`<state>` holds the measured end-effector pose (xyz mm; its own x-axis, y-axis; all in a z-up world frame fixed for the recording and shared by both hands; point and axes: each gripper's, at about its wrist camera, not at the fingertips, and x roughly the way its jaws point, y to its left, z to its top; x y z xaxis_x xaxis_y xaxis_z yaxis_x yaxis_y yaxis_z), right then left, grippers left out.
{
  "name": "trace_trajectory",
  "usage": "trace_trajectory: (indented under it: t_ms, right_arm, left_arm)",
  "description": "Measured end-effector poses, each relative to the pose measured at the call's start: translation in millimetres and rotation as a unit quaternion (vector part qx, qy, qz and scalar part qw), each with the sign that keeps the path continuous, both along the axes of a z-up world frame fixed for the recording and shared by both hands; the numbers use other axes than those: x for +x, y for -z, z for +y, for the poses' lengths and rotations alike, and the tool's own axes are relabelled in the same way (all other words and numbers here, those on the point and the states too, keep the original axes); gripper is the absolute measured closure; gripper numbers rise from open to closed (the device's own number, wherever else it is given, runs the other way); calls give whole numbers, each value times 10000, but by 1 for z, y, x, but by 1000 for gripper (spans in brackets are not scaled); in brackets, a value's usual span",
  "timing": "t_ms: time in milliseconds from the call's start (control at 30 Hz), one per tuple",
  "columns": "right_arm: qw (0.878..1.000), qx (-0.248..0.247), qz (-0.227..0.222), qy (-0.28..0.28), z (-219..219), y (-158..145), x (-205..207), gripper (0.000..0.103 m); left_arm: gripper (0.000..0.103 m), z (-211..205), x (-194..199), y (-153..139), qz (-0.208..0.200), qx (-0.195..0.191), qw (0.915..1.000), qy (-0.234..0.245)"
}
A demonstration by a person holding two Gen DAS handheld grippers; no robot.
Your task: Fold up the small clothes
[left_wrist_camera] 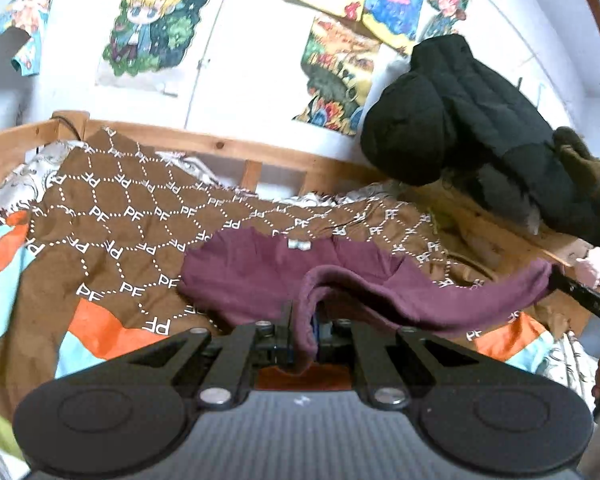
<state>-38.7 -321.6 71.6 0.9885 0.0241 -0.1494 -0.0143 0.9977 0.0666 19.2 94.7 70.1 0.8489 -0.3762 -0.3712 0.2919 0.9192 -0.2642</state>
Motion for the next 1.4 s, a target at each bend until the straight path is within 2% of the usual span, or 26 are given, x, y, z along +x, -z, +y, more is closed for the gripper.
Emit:
trace_trajectory:
  t_ms: [100,233,333,467,700,900,1000,1200,1400]
  right_arm:
    - [9999,156,24,64,6,-1,-31,99]
    - [9999,132,-15,-7,19,-10,-52,99]
    - [9999,34,-65,-74,23,-21,-50,99]
    - [9998,-176,-34,-124,23,-28,-24,99]
    - [9991,-320,188,-184,8,-32,65,99]
    - [9978,-426,449,-223,0,-26,152,99]
    - [9956,-464,749,-314,-6,-20,200,99]
    - [9862,-324,1571,-405,-27,11,285,99]
    - [9782,-445,1961,-518,-24,56,335,99]
  left_arm:
    - [95,8,-14,-2,76,-84,9999,35]
    - [95,19,-22,-5,105,-229,9997,-8]
    - [95,24,-12,-15,24,-231,9997,-46]
    - [95,20,22,-30,19,-110,9999,-106]
    - [95,-9,124,-54,265,305,9982,-443]
    - [95,-42,215,-57,582,807,9930,-644]
    - [95,-53,257,-47,742,1101,9881,-776]
    - [95,-49,323,-8,1438,883,9811,-944]
    - [95,-51,353,25,1493,1160,9782,-862]
